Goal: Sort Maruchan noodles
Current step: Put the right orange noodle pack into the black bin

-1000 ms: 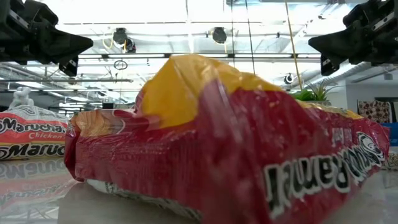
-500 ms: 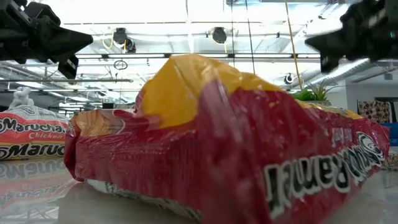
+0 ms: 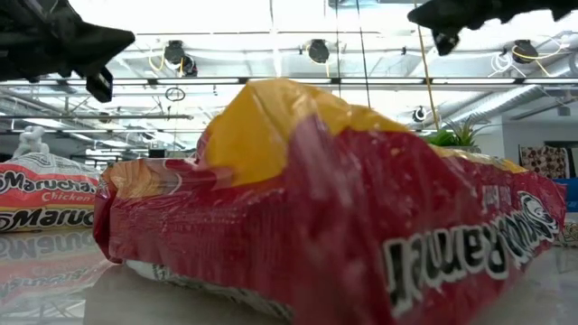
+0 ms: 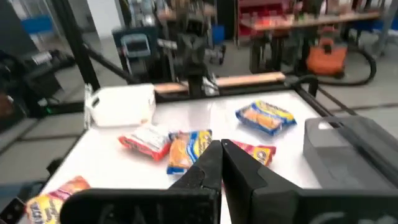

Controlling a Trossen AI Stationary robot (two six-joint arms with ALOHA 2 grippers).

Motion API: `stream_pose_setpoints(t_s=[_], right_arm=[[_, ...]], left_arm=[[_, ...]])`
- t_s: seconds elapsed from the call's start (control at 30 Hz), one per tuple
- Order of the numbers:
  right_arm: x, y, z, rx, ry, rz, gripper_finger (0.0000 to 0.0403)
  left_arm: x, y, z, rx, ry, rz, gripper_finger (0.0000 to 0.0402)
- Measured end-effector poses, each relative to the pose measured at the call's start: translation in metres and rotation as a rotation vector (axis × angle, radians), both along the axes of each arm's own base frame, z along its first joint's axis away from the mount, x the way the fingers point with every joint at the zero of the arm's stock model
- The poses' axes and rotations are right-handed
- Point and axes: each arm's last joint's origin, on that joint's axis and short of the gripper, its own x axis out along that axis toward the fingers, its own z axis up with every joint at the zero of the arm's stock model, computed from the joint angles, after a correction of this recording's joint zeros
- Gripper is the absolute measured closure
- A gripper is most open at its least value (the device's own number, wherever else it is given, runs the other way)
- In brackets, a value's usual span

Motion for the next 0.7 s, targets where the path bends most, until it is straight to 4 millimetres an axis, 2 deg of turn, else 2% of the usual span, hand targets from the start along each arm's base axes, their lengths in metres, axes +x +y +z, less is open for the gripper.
stream_pose_setpoints(t_s=[0.17,0.43,0.6,0.7], right_arm=[[0.022,0.0,0.007,-0.053,0.158,-0.074,0.0403],[0.045,0.018,-0.011,-0.018,0.379,-0.087,0.039],[0.047,0.028,-0.022,0.046,0.503,-0.092,0.0357],[0.048,0.034,-0.029,0.028,0.547,-0.145,0.0338]], left_arm=[[-0.001,0.0,0.003,0.001,-0.037,0.001,0.0382],[0.001,0.0,-0.003,-0.139,0.035,-0.034,0.0382],[0.002,0.0,-0.011,-0.023,0.116,-0.007,0.0382],[0.003,0.0,-0.014,0.04,0.148,0.004,0.0382]])
